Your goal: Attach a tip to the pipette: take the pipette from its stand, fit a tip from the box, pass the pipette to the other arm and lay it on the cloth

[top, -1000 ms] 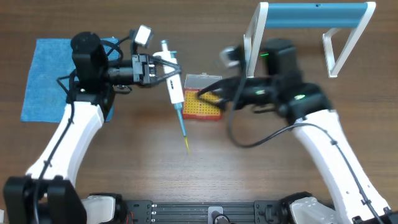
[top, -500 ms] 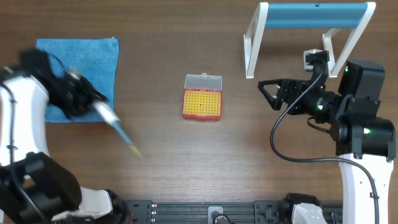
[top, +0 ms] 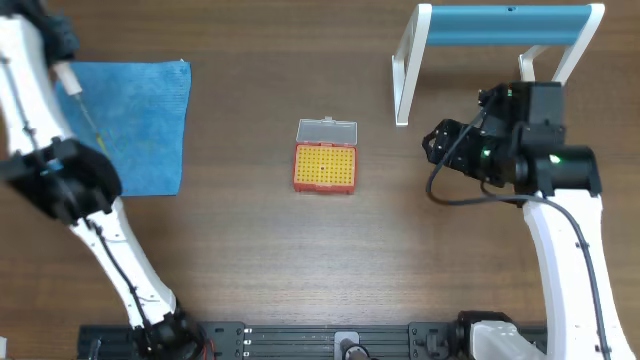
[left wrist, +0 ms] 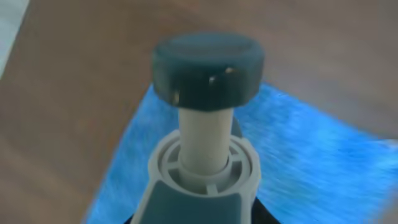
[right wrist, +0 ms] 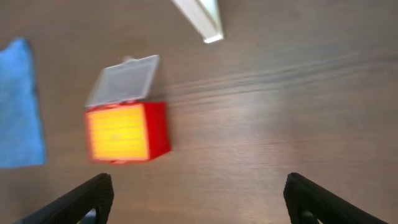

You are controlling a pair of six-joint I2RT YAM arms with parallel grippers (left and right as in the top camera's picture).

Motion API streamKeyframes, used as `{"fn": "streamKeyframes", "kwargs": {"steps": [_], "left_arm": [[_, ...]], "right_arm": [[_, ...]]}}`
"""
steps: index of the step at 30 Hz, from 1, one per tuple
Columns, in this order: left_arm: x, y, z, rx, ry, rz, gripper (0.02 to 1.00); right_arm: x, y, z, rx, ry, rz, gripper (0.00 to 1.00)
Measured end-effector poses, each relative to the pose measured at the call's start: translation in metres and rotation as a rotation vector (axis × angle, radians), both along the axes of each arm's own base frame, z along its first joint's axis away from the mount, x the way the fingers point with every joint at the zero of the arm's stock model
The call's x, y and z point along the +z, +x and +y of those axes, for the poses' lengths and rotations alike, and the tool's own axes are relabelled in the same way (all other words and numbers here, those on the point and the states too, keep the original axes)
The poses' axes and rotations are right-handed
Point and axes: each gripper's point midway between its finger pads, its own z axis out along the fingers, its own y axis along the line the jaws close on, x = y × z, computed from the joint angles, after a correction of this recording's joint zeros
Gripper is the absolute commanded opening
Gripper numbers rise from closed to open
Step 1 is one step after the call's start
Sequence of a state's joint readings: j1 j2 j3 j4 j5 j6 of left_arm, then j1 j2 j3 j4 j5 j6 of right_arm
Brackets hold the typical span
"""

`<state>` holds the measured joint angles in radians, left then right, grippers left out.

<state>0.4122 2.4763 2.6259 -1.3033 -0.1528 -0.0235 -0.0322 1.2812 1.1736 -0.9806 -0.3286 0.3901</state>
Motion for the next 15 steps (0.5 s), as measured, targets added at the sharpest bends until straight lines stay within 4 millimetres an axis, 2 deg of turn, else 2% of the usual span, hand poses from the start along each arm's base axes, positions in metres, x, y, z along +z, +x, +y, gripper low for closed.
{"fn": "streamKeyframes", "kwargs": {"steps": [2, 3, 4, 8, 9, 11, 13, 15], "left_arm": [[-0.028, 0.01, -0.009, -0.143, 0.072, 0.1, 0.025], [-0.034, 0.013, -0.013, -0.18, 0.087, 0.12, 0.025], [-0.053, 0.025, -0.034, -0.326, 0.135, 0.187, 0.025], [-0.071, 0.04, -0.075, -0.524, 0.173, 0.257, 0.025], [-0.078, 0.037, -0.087, -0.577, 0.168, 0.295, 0.025], [-0.089, 0.024, -0.099, -0.628, 0.135, 0.371, 0.025], [-0.1, 0.002, -0.099, -0.642, 0.071, 0.455, 0.027], [-0.104, -0.01, -0.089, -0.609, 0.03, 0.478, 0.027]], "right_arm": [[-0.007, 0.005, -0.002, -0.02, -0.013, 0.017, 0.89], [-0.011, 0.012, -0.002, -0.035, -0.021, 0.02, 0.89], [-0.013, 0.012, -0.002, -0.037, -0.021, 0.026, 0.89], [-0.023, 0.02, 0.001, -0.043, -0.027, 0.043, 0.89], [-0.025, 0.02, 0.001, -0.046, -0.029, 0.052, 0.89], [-0.029, 0.02, 0.001, -0.045, -0.031, 0.065, 0.893], [-0.03, 0.02, 0.001, -0.049, -0.029, 0.071, 0.89], [-0.03, 0.02, 0.001, -0.05, -0.029, 0.071, 0.89]]}}
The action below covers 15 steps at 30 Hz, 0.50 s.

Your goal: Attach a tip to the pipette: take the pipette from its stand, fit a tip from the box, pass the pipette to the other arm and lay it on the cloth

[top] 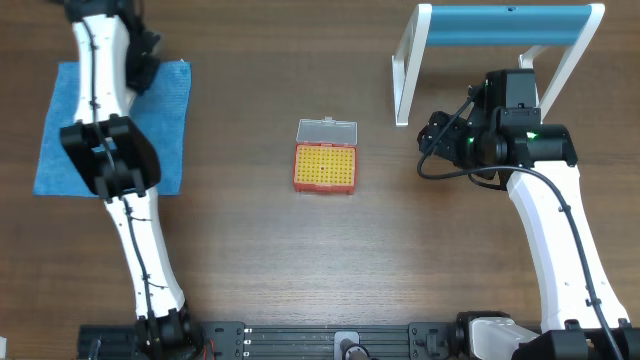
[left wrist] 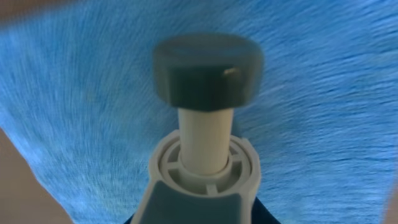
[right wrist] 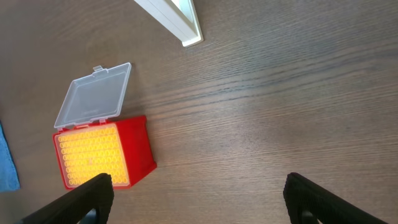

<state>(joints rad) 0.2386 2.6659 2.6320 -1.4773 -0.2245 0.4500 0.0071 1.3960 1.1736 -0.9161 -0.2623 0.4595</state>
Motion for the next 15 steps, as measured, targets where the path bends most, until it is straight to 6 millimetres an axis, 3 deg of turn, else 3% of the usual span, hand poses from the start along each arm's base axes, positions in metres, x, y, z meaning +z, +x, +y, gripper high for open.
{"fn": "streamKeyframes", "kwargs": {"steps": [7, 10, 15], "left_arm": [[-0.004, -0.032, 0.059, 0.229, -0.084, -0.009, 0.025], [-0.004, -0.023, 0.062, 0.242, -0.097, -0.054, 0.025], [-0.003, 0.008, 0.042, 0.189, -0.113, -0.143, 0.025]], "right_arm": [[0.0, 0.0, 0.0, -0.006, 0.003, 0.002, 0.893], [0.0, 0.0, 0.0, -0.013, 0.006, 0.004, 0.89], [0.0, 0.0, 0.003, -0.008, 0.008, 0.005, 0.89]]}}
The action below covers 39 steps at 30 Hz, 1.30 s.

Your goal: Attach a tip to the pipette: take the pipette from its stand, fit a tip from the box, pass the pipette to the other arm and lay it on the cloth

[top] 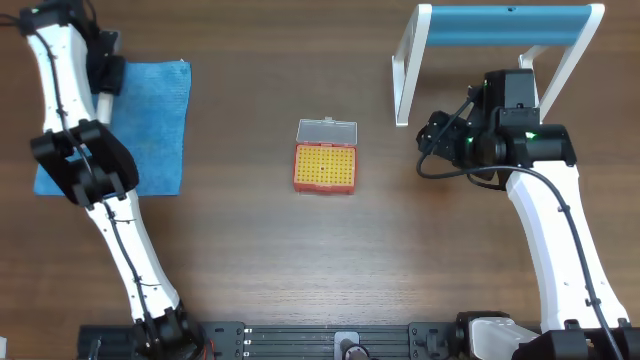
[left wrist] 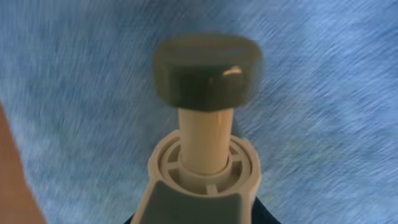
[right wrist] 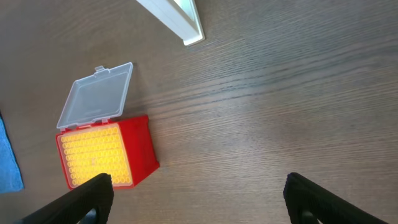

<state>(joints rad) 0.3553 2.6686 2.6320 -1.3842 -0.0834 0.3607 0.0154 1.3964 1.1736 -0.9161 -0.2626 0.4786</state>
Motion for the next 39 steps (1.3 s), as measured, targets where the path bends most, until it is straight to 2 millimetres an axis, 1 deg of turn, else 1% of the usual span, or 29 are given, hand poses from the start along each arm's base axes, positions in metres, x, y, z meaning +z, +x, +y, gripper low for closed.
{"fn": "streamKeyframes", "kwargs": {"steps": [2, 6, 16, 20, 23, 26, 30, 31, 32, 33, 37, 38, 39], "left_arm": [[0.0, 0.008, -0.009, -0.017, -0.015, -0.024, 0.025], [0.0, 0.01, -0.016, -0.026, -0.037, -0.03, 0.025], [-0.001, 0.004, -0.014, 0.023, -0.055, -0.017, 0.025], [-0.009, -0.009, -0.012, 0.049, -0.077, 0.03, 0.025], [-0.014, -0.018, -0.006, 0.068, -0.09, 0.054, 0.025], [-0.014, -0.02, 0.0, 0.08, -0.09, 0.054, 0.025], [-0.014, -0.02, 0.002, 0.082, -0.088, 0.048, 0.027], [-0.014, -0.019, 0.002, 0.082, -0.088, 0.047, 0.04], [-0.014, -0.019, 0.001, 0.081, -0.088, 0.047, 0.159], [-0.014, -0.019, 0.001, 0.08, -0.088, 0.047, 0.371], [-0.014, -0.02, 0.0, 0.089, -0.091, 0.053, 0.395], [-0.014, -0.021, 0.0, 0.091, -0.091, 0.054, 0.467], [-0.014, -0.021, 0.0, 0.091, -0.092, 0.055, 0.514]], "right_arm": [[0.0, 0.0, 0.002, 0.005, 0.0, 0.0, 0.89], [0.0, 0.0, 0.002, -0.001, 0.003, 0.002, 0.893], [0.0, -0.001, 0.006, 0.013, 0.003, 0.002, 0.893], [0.0, -0.001, 0.006, 0.013, 0.003, 0.002, 0.89], [0.0, -0.001, 0.006, 0.013, 0.003, 0.002, 0.89], [0.0, -0.001, 0.006, 0.013, 0.003, 0.002, 0.89], [0.0, -0.001, 0.006, 0.01, 0.004, 0.002, 0.893], [0.0, -0.001, 0.006, 0.01, 0.004, 0.002, 0.89], [0.0, -0.001, 0.006, 0.01, 0.004, 0.002, 0.89], [0.0, -0.001, 0.006, 0.01, 0.004, 0.002, 0.893], [0.0, -0.001, 0.006, 0.01, 0.004, 0.002, 0.89], [0.0, -0.001, 0.006, 0.009, 0.005, 0.002, 0.89], [0.0, -0.001, 0.006, 0.008, 0.005, 0.003, 0.893]]}}
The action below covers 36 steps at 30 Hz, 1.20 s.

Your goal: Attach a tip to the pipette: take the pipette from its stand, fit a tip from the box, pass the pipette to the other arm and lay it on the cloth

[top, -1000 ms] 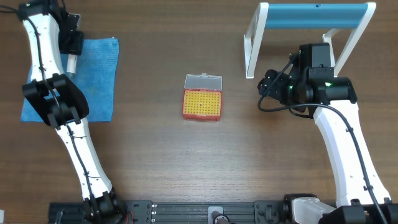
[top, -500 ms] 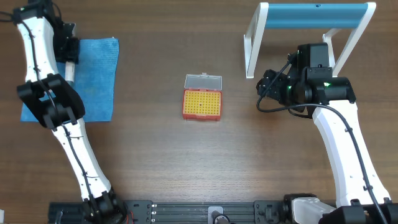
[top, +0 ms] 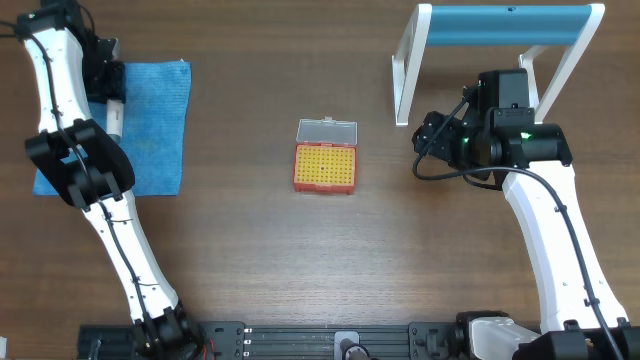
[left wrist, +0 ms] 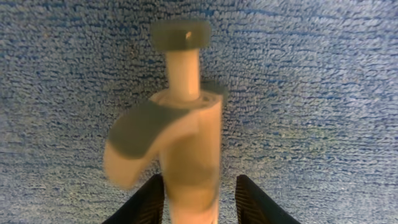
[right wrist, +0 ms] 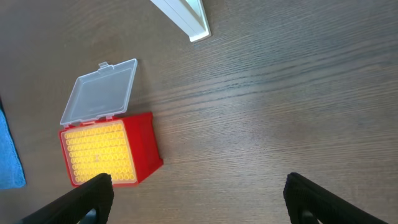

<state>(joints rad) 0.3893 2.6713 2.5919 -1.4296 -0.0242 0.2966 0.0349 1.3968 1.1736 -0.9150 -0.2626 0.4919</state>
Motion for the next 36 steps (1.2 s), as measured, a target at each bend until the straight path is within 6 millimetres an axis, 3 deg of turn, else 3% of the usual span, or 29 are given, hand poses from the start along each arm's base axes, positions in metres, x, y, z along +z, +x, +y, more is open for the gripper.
{"fn": "streamKeyframes", "kwargs": {"steps": [1, 2, 7, 11, 16, 19, 21, 24, 26, 28, 30, 33, 36], "left_arm": [[0.0, -0.001, 0.0, -0.002, -0.001, 0.003, 0.68], [0.0, -0.001, -0.001, 0.006, -0.003, 0.006, 0.91], [0.0, -0.005, -0.002, 0.007, -0.009, 0.021, 0.915], [0.003, -0.027, -0.009, 0.041, -0.029, 0.11, 0.915], [0.037, -0.039, -0.009, 0.124, -0.004, 0.124, 0.917], [0.079, -0.029, -0.011, 0.165, -0.002, 0.007, 0.915], [0.114, -0.026, -0.019, 0.172, -0.028, -0.083, 0.915], [0.205, -0.032, -0.04, 0.161, -0.066, -0.302, 0.917], [0.255, -0.043, -0.051, 0.146, -0.062, -0.42, 0.915], [0.316, -0.068, -0.066, 0.123, -0.046, -0.561, 0.915], [0.357, -0.093, -0.082, 0.1, -0.044, -0.659, 0.915], [0.407, -0.14, -0.113, 0.055, -0.066, -0.787, 0.915], [0.432, -0.2, -0.149, 0.013, -0.104, -0.86, 0.915]], "right_arm": [[0.0, 0.0, 0.0, -0.001, 0.001, 0.0, 0.893], [0.0, 0.0, 0.0, -0.002, 0.001, 0.0, 0.89], [0.001, 0.002, 0.0, -0.004, 0.002, -0.006, 0.89], [0.006, 0.012, 0.0, -0.004, 0.004, -0.057, 0.895], [0.043, 0.038, -0.001, -0.008, 0.003, -0.256, 0.893], [0.079, 0.037, -0.01, -0.027, -0.04, -0.391, 0.893], [0.101, 0.025, -0.018, -0.025, -0.103, -0.462, 0.893], [0.125, 0.0, -0.037, -0.032, -0.234, -0.532, 0.893], [0.14, -0.013, -0.049, -0.061, -0.303, -0.573, 0.893], [0.158, -0.029, -0.06, -0.079, -0.372, -0.633, 0.895], [0.171, -0.051, -0.066, -0.061, -0.437, -0.673, 0.893], [0.186, -0.085, -0.071, -0.025, -0.519, -0.735, 0.893], [0.189, -0.122, -0.075, -0.005, -0.582, -0.816, 0.893]]}}
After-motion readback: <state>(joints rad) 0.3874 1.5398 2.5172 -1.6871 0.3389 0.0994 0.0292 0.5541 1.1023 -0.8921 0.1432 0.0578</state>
